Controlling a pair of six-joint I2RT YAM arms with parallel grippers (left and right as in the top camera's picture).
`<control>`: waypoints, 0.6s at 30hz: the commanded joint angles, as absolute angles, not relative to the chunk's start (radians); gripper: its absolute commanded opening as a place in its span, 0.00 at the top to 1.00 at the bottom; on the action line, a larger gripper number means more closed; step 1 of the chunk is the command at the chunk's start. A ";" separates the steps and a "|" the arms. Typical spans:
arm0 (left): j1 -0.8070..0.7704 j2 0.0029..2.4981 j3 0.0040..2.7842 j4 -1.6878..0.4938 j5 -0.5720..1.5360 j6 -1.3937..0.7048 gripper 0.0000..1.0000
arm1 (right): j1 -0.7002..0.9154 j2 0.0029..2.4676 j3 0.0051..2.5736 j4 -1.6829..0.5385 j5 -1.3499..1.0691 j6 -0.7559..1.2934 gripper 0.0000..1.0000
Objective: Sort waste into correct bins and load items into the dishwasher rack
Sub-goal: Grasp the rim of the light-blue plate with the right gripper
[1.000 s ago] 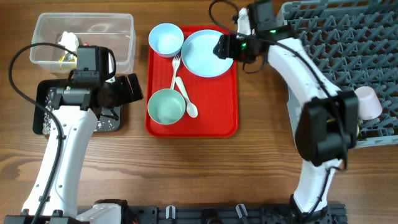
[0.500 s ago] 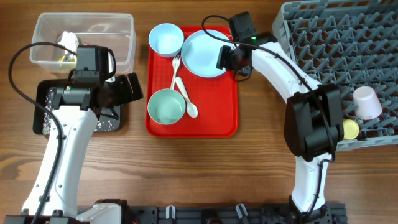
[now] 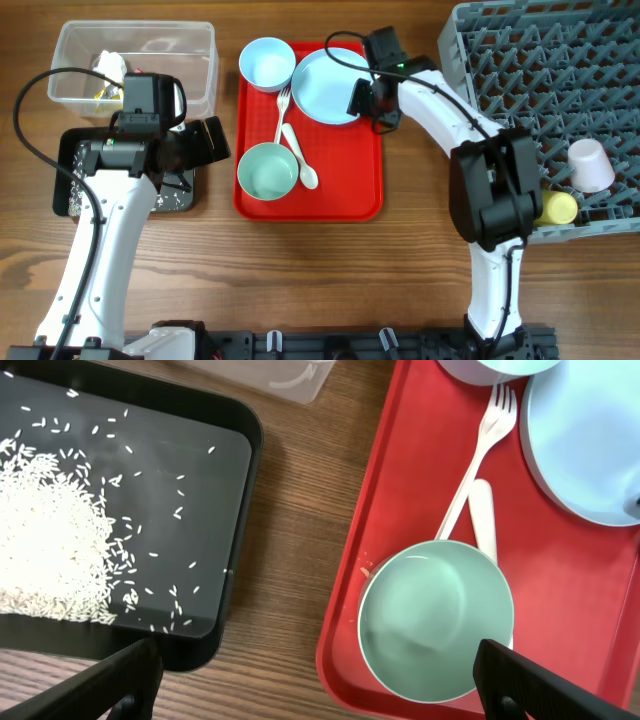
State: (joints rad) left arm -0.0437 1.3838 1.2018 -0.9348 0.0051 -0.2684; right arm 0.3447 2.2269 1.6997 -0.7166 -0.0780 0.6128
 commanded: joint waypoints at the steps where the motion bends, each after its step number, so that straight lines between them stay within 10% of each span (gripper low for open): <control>1: -0.042 1.392 1.210 -0.932 0.009 -0.270 0.00 | 0.343 2.262 1.694 -0.699 -0.071 0.639 0.50; 18: -0.042 1.392 1.210 -0.933 0.009 -0.270 0.00 | 0.332 2.299 1.699 -0.622 -0.076 0.617 0.92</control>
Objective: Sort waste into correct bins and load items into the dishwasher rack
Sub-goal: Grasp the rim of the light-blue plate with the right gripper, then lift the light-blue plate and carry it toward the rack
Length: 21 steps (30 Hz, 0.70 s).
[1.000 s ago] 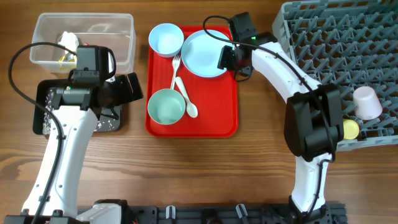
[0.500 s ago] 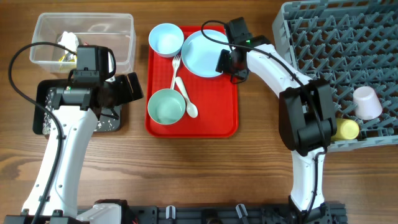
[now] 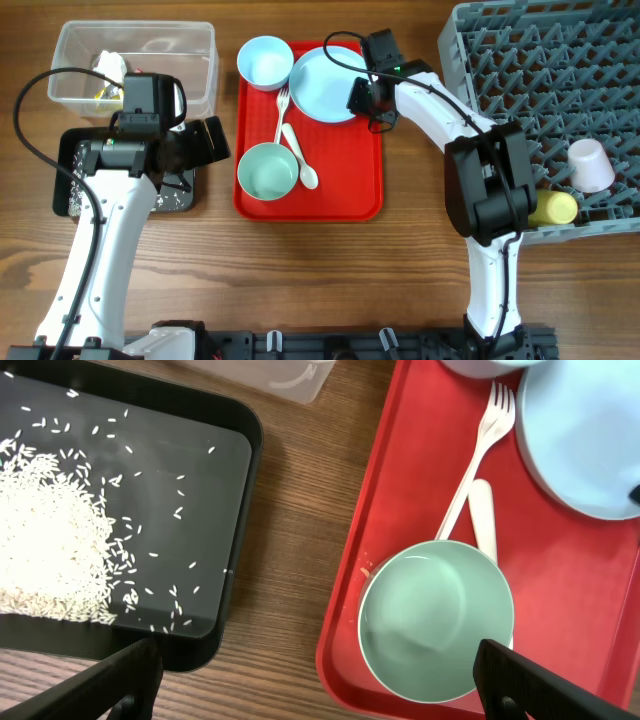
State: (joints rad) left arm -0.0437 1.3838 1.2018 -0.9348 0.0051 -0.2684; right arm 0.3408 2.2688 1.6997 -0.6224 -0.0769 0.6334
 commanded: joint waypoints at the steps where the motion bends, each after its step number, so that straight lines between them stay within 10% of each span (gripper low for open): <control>1: -0.042 1.392 1.210 -0.932 0.009 -0.270 0.00 | 0.327 2.292 1.699 -0.622 -0.081 0.602 0.96; 21: -0.042 1.392 1.210 -0.932 0.009 -0.270 0.00 | 0.172 1.787 1.702 -0.674 -0.044 0.252 0.96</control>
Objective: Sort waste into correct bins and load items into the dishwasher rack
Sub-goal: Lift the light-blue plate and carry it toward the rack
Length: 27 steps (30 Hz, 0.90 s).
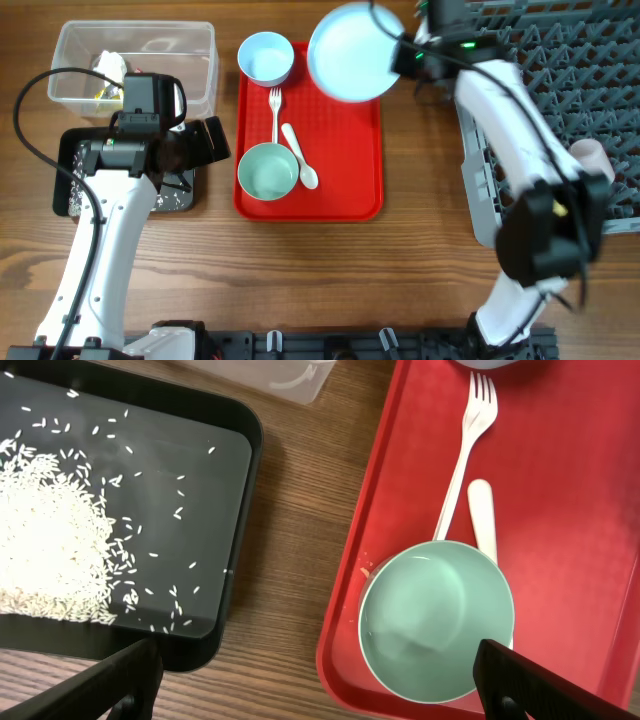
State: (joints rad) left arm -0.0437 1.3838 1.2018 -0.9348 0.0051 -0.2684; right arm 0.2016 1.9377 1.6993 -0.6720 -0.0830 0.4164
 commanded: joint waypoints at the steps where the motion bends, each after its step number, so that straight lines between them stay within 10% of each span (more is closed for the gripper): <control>1: -0.042 1.392 1.210 -0.932 0.009 -0.270 0.00 | 0.163 1.752 1.702 -0.679 -0.014 0.207 0.95; 12: -0.042 1.392 1.210 -0.931 0.009 -0.270 0.00 | 0.125 1.591 1.702 -0.740 0.753 0.036 0.95; 27: -0.042 1.392 1.210 -0.922 0.009 -0.270 0.00 | -0.043 1.667 1.701 -0.715 0.839 -0.039 0.96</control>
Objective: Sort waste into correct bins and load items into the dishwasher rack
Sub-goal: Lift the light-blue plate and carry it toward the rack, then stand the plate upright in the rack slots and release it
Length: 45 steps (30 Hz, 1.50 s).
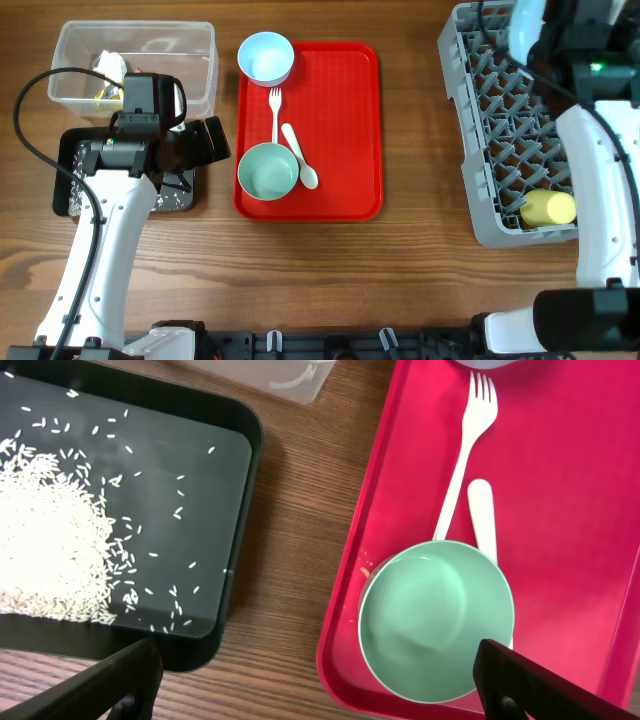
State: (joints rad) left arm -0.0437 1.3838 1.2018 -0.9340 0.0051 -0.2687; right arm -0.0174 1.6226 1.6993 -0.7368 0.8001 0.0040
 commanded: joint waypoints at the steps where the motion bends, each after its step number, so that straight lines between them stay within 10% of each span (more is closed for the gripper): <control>1: -0.042 1.392 1.210 -0.919 0.009 -0.270 0.00 | -0.049 1.679 1.701 -0.702 0.842 -0.063 0.96; 45: -0.042 1.392 1.210 -0.877 0.009 -0.271 0.00 | -0.276 2.003 1.700 -0.146 0.763 -0.315 0.96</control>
State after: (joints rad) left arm -0.0437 1.3838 1.2018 -0.8879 0.0051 -0.2684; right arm -0.2722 1.9900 1.6970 -0.1673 0.6903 -0.2508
